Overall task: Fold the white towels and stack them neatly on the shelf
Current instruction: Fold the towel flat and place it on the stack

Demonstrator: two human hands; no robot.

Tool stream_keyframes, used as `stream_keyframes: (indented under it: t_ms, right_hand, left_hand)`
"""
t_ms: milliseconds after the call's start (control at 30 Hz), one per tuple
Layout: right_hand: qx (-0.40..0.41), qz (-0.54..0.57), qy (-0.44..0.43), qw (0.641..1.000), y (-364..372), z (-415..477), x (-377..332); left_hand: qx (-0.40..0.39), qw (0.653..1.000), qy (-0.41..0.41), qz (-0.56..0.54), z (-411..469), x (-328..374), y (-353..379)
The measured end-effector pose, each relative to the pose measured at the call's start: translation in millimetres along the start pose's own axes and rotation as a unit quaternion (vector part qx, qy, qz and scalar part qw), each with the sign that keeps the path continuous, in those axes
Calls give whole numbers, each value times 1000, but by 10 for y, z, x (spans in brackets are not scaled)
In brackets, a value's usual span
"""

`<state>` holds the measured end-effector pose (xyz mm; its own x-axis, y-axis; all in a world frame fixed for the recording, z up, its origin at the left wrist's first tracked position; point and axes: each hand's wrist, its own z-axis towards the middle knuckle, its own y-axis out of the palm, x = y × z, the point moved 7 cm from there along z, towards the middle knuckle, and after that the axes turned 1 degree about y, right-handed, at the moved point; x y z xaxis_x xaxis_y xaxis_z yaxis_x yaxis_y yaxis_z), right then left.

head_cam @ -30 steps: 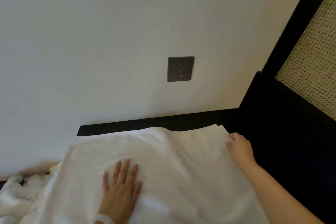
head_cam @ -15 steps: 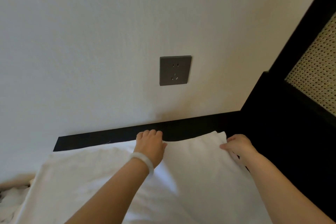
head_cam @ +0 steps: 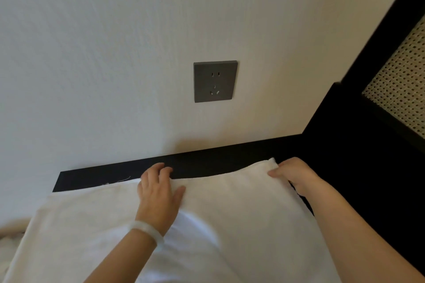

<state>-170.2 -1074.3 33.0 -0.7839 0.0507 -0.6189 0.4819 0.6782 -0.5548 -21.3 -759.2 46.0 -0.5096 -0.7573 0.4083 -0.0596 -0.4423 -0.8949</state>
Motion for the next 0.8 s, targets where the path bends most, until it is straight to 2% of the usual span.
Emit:
stream_keyframes:
  t_ms: [67,167,233,300,467,600,667,800]
  right_hand:
    - [-44,5,-6,999,23,-10,-13]
    - [-108,39,-37,993,7,-86,-84]
    - [-153,44,-51,986,7,-129,-119]
    - [-168,28,-55,984,1,-116,-102]
    - [-111,36,-74,990,-26,35,-71]
    - [-25,87,-133,987,-412,238,-199]
    - [-10,100,-149,984,-584,358,-277]
    - [-10,2,-140,990,-500,577,-287]
  left_hand:
    - [54,998,-15,9,-67,-71,-61]
    - [95,994,-63,-4,-164,-180,-97]
    - [90,991,-98,1,-219,-252,-62]
    - [54,993,-101,1,-218,-294,22]
    - [-31,998,-35,-52,-222,-280,168]
    - [-60,997,-8,39,-233,-270,253]
    - [-72,995,-14,62,-234,-252,300]
    - [-84,994,-26,66,-165,-251,331]
